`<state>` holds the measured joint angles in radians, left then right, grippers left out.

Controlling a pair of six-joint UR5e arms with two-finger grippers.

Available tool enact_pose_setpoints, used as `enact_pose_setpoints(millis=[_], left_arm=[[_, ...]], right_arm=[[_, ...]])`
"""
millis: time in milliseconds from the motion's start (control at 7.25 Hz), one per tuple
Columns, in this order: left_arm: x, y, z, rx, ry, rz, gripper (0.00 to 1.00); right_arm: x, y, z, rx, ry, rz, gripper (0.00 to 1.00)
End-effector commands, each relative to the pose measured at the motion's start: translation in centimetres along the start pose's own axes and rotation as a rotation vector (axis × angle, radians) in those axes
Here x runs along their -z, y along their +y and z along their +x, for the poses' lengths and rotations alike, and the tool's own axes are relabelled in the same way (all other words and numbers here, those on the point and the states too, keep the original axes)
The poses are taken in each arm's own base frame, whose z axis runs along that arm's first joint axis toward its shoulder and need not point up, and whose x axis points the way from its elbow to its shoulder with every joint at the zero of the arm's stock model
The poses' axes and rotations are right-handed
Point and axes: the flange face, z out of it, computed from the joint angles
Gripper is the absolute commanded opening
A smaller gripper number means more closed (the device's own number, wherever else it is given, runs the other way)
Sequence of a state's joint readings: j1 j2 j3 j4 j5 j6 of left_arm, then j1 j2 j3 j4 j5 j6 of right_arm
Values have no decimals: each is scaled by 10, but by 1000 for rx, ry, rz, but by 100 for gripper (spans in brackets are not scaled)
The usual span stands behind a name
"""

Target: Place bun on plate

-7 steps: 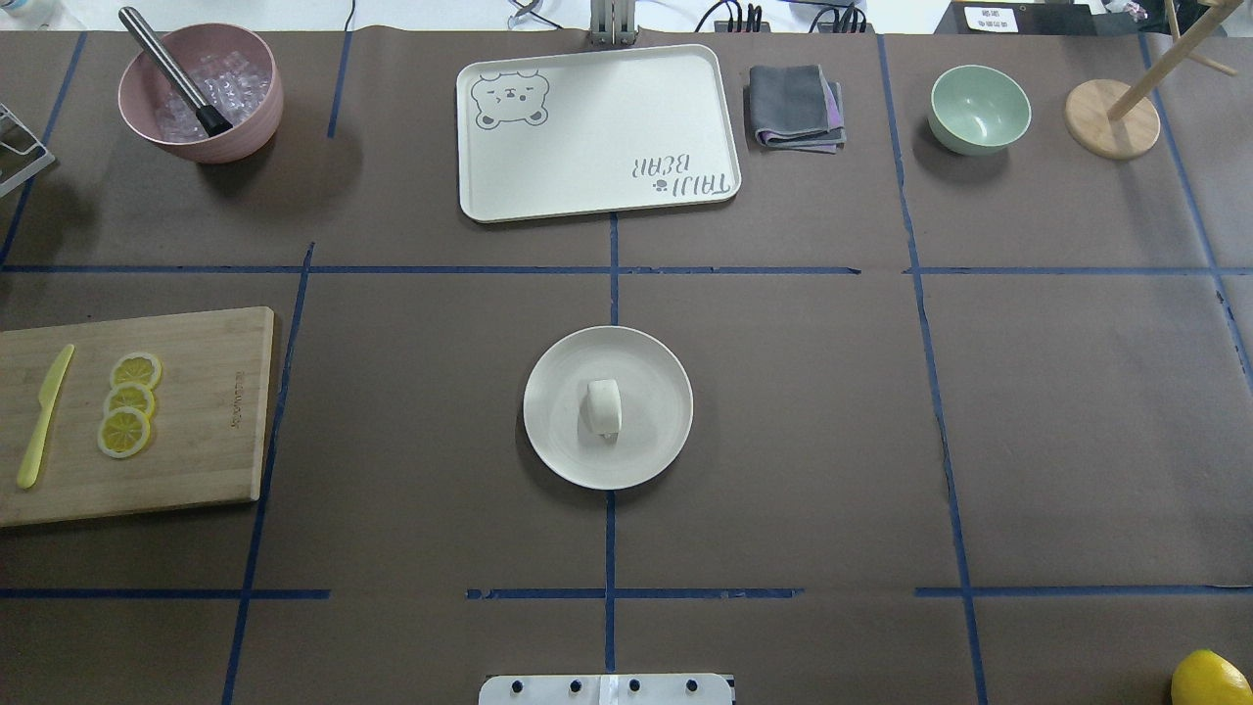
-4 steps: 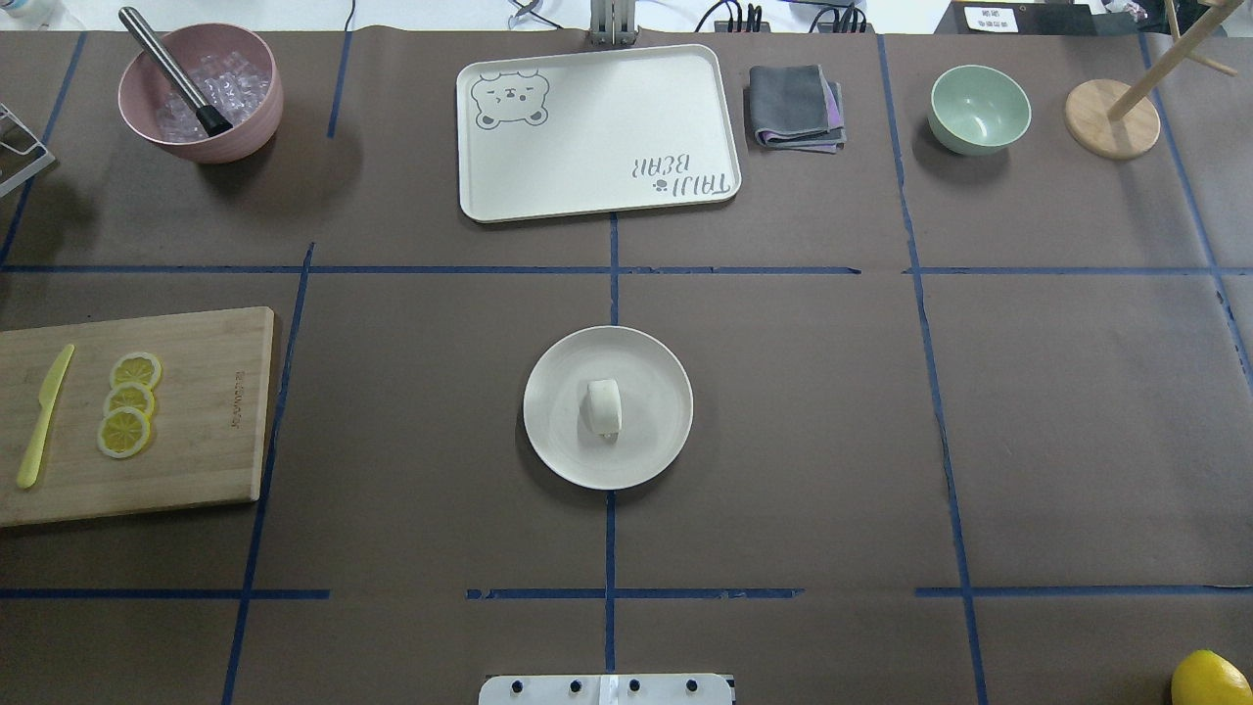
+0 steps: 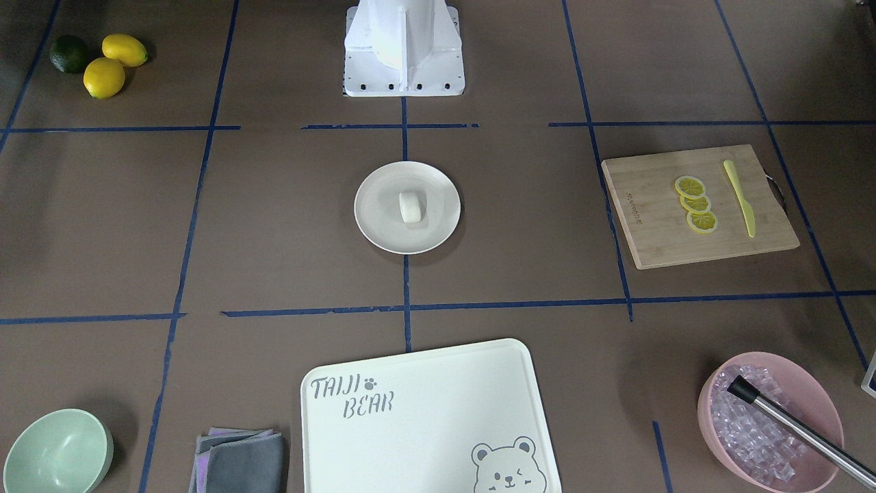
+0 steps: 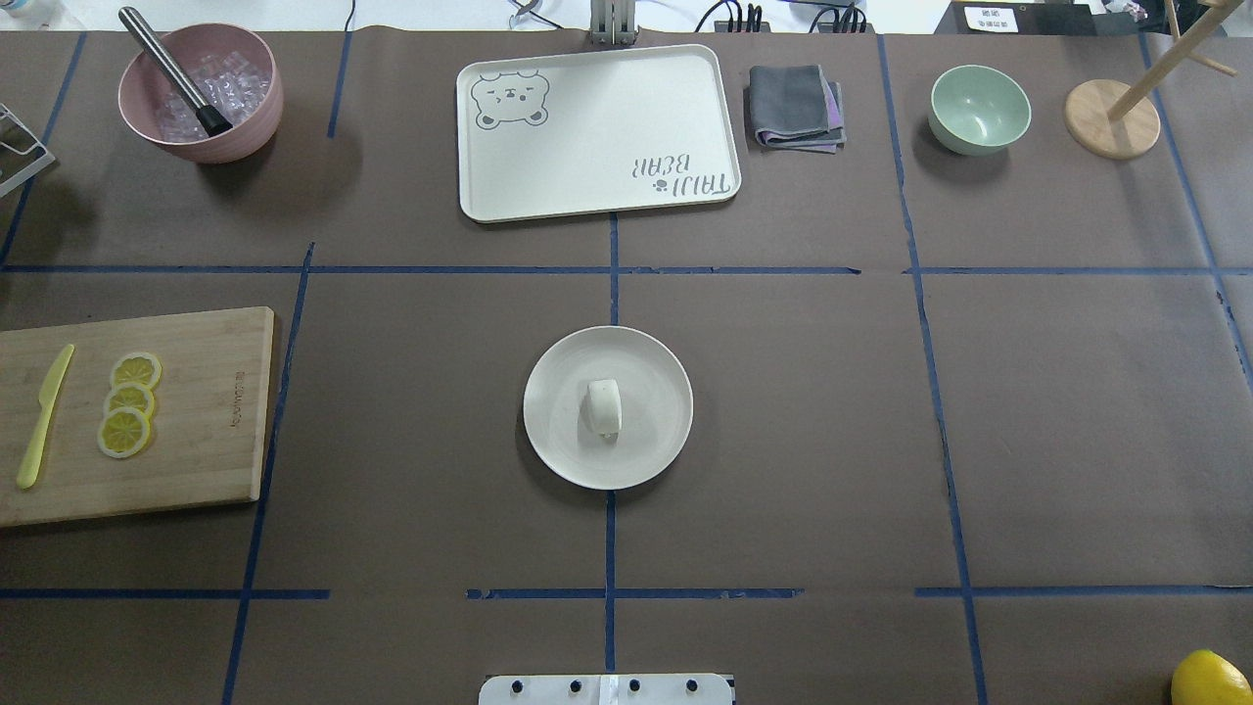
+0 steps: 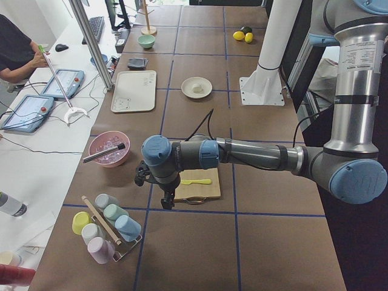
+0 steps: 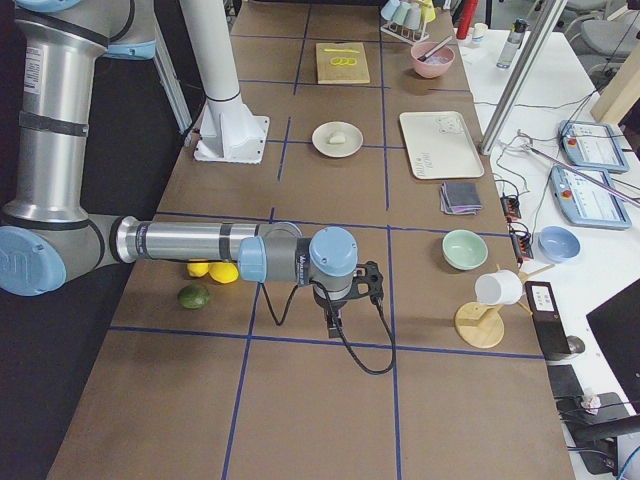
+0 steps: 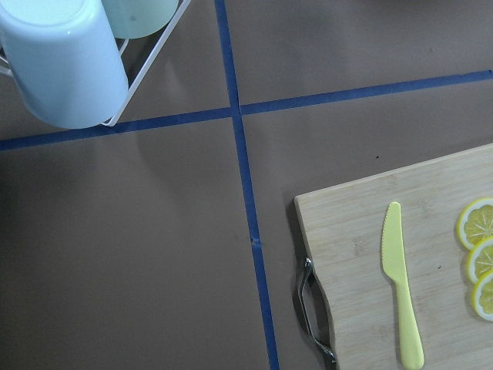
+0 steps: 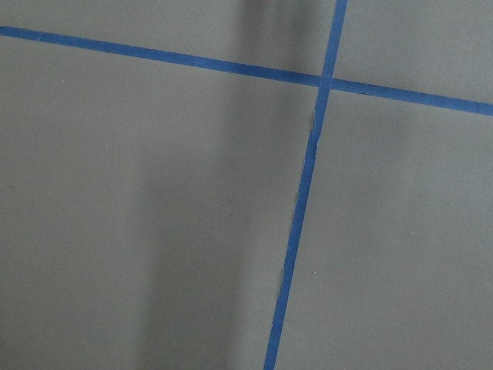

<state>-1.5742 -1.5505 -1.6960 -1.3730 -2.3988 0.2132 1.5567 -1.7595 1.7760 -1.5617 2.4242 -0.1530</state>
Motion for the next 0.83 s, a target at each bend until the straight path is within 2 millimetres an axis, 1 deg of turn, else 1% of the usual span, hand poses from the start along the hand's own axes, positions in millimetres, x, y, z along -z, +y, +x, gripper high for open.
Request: enact_pose_setpoints(millis=[0,690], left_arm=[[-4,4,-4,12,0,-11,100],[-6,3,-4,10,0,-12,100]], right_arm=[[-2,3,2,-2,0,-4,100],[-2,3,2,-15,-1,-3,100]])
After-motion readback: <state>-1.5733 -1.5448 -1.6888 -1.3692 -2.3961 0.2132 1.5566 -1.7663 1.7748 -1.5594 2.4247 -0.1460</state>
